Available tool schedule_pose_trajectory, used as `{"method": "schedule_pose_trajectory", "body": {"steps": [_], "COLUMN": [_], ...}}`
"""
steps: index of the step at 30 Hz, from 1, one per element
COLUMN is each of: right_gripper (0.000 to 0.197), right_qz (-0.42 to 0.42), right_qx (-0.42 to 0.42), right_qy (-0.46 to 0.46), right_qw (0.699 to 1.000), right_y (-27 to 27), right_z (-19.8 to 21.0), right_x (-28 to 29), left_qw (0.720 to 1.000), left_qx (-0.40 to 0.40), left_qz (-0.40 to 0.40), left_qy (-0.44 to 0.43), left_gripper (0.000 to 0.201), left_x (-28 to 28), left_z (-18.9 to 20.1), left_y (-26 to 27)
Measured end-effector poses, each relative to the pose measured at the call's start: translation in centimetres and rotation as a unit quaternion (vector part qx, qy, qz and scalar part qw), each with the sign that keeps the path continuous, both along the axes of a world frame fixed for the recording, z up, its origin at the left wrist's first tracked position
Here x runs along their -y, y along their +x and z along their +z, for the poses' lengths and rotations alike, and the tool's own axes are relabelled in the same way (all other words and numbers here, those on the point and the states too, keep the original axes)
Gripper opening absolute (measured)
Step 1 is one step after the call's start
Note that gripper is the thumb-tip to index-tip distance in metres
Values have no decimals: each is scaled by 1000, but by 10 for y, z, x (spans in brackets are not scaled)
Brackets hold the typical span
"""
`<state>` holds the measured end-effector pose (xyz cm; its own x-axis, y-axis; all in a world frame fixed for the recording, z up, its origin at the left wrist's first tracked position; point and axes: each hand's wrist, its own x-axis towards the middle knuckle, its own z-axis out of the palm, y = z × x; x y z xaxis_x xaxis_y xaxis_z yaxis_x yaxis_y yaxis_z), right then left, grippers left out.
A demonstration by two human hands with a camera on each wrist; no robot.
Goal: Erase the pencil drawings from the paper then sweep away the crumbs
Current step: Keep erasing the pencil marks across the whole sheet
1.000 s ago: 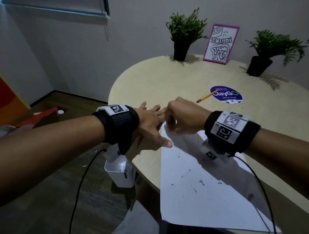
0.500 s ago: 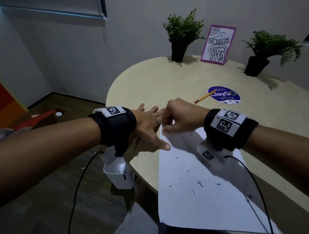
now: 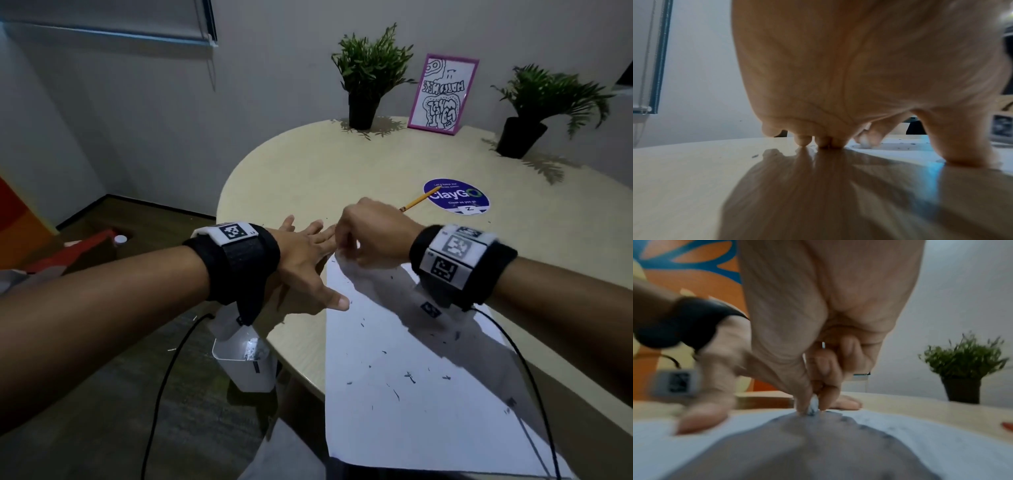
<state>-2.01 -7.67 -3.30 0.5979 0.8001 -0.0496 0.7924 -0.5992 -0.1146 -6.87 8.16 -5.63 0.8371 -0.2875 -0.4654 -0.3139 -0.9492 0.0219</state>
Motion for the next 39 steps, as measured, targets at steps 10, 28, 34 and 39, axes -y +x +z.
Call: {"method": "schedule_pose_trajectory", "body": {"steps": [10, 28, 34, 39], "right_gripper": [8, 4, 12, 18], "right_qz": [34, -93, -66, -85], "right_qx": [-3, -40, -48, -32], "right_qy": [5, 16, 37, 28], "right_qw": [999, 995, 996, 995], "right_y": [-14, 12, 4, 7], "right_z": [1, 0, -4, 2], "right_x": [-6, 28, 15, 18], "left_qw": [1000, 999, 1000, 1000], "left_qx": [0, 7, 11, 7], "left_qz": [-10, 21, 19, -1], "left_qy": [-2, -29, -16, 20], "left_gripper": [106, 114, 110, 95], "left_x": [0, -4, -1, 2], "left_z": [2, 2, 3, 6], "left_y": [0, -1, -2, 0]}}
